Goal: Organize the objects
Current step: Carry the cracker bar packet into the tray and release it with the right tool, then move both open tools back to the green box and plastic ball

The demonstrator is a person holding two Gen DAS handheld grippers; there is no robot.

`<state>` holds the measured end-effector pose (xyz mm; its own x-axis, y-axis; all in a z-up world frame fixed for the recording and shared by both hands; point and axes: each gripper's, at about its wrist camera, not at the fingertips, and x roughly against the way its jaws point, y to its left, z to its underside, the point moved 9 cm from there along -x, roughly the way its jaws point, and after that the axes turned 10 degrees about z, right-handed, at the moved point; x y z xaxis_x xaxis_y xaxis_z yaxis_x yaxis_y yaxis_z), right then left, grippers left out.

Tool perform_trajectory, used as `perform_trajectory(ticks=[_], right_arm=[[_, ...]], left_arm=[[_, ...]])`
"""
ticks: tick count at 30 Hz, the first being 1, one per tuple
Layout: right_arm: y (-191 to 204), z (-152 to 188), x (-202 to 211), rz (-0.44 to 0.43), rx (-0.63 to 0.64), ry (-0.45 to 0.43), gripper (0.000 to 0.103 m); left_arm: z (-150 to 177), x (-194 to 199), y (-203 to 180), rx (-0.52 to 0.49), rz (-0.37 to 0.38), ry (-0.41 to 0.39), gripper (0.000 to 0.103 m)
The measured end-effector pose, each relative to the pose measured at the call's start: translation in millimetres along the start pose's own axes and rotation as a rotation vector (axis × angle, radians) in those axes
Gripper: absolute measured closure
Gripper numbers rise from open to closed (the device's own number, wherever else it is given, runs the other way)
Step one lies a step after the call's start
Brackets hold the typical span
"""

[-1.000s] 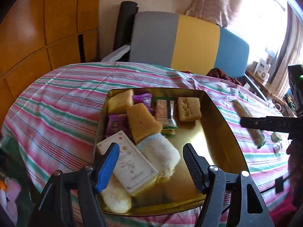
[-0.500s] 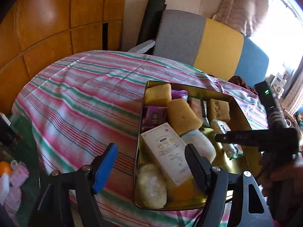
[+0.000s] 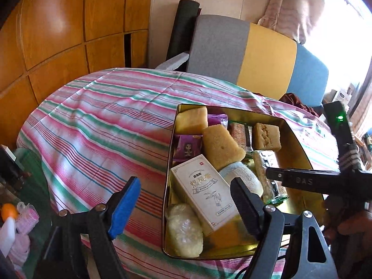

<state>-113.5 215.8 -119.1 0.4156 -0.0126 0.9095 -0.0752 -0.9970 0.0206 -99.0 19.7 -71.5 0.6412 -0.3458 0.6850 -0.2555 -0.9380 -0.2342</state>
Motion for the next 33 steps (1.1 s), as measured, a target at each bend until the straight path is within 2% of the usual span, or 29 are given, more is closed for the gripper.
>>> perform_trajectory(ticks=[7,19,25,33], right_arm=[[0,-6,29,-0.002,-0.001,-0.058,0.049],[-64,12,71,0.025,-0.095,-0.12,0.048],[-125,16,86,0.082,-0.192,-0.149,0.048],[-246,38,105,0.21,-0.392,-0.165,0.045]], left_arm=[[-2,5,-14,-0.035,0.012,-0.007,0.023],[-2,6,-47,-0.113,0.036,0.0,0.023],[-4,2,-68,-0.167,0.053,0.009,0.023],[-9,-9,-118,-0.268,0.103,0.023,0.023]])
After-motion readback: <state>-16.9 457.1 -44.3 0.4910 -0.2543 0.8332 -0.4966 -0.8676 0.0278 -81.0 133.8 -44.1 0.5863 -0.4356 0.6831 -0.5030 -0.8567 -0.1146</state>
